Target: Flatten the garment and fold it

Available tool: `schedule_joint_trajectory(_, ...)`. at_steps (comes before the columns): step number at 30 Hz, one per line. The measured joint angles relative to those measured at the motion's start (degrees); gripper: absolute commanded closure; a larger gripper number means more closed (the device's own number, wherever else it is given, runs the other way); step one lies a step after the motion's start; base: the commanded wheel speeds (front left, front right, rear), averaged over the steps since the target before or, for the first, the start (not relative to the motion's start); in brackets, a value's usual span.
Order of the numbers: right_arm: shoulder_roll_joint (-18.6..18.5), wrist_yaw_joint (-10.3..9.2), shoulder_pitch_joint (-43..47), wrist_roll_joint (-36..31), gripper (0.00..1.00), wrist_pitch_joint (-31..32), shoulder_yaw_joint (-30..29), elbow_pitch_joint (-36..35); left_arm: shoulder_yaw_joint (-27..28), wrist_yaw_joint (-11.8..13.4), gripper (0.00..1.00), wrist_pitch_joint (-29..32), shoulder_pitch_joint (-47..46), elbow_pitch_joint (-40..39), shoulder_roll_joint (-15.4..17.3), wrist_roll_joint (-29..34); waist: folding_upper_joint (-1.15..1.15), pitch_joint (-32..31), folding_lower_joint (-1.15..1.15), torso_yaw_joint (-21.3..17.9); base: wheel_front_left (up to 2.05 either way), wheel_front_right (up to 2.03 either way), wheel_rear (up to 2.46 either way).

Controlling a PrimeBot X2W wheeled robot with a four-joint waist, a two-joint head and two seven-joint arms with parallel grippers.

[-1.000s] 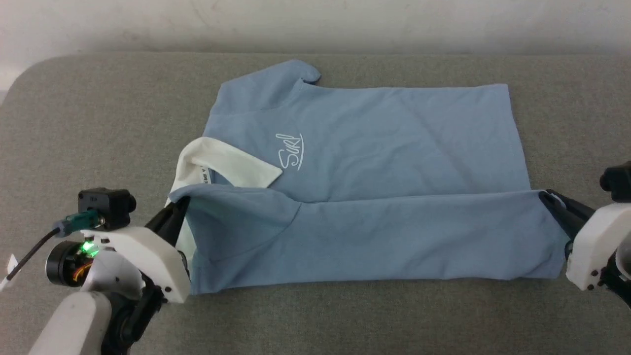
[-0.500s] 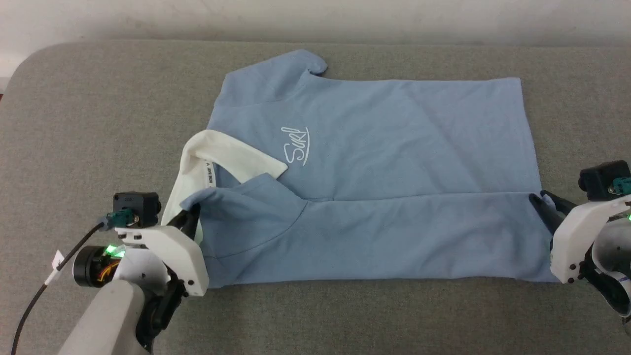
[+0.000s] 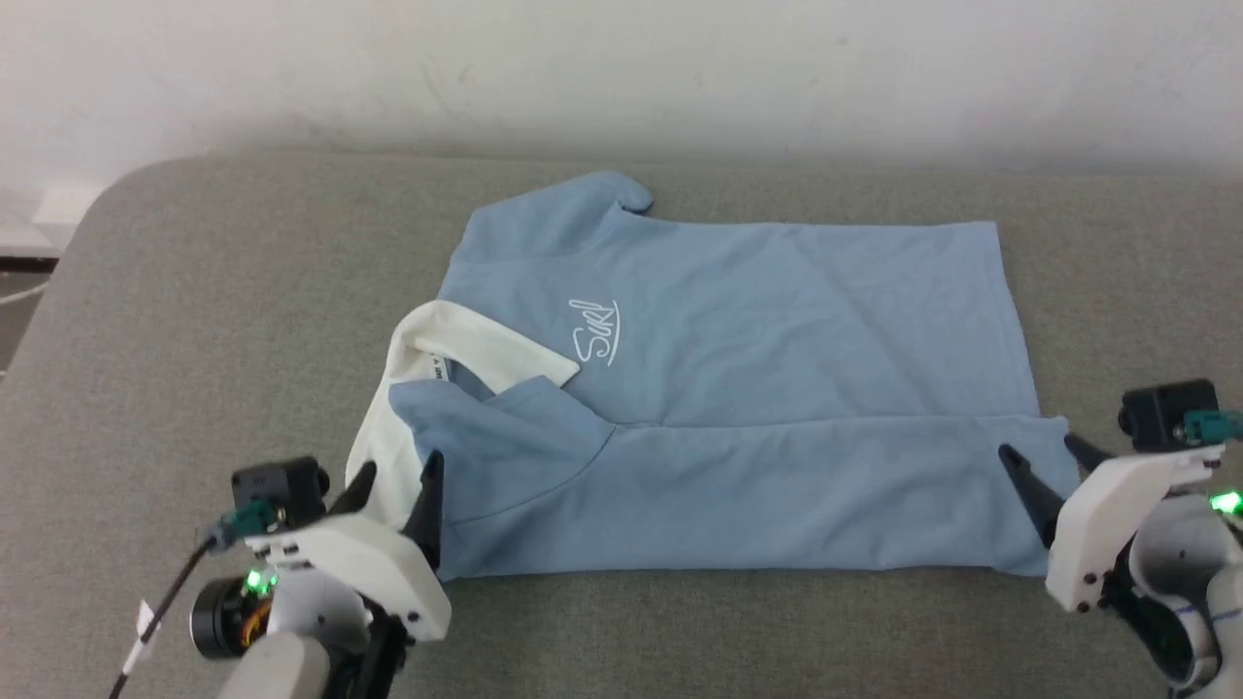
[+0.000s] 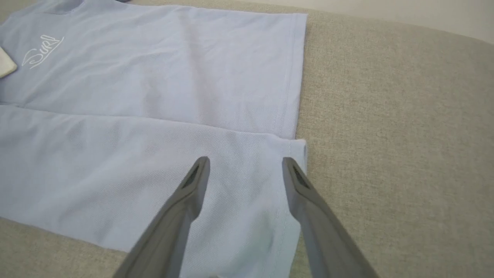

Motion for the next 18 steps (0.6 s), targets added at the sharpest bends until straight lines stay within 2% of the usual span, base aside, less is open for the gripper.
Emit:
schedule_joint_trajectory(7,9.69,0.0,8.12,-7.57,0.0,5.67,-10.01,-8.15,-0.8,3.25,0.0,1.19,5.97,-5.13,0.66,1.0,0.0,-2.13,0.0,0.13,0.0,0.0,0.0)
schedule_joint_trajectory(11,12.58,-0.01,10.92,-13.86,0.0,7.66,-13.97,-11.63,-2.42,4.39,0.0,5.06,7.68,-5.55,1.8,1.85,0.0,-2.35,0.0,0.25,0.0,0.0,0.0)
schedule_joint_trajectory(14,15.1,-0.01,12.07,-14.54,0.0,9.09,-15.59,-13.26,-2.87,5.43,0.0,6.91,8.58,-5.76,2.23,2.22,0.0,-2.14,0.0,0.05,0.0,0.0,0.0)
schedule_joint_trajectory(18,16.67,-0.01,12.84,-14.55,0.0,9.7,-16.89,-15.11,-3.18,7.42,0.0,8.25,8.73,-5.81,2.5,3.04,0.0,-1.51,0.01,-0.19,0.0,0.0,0.0)
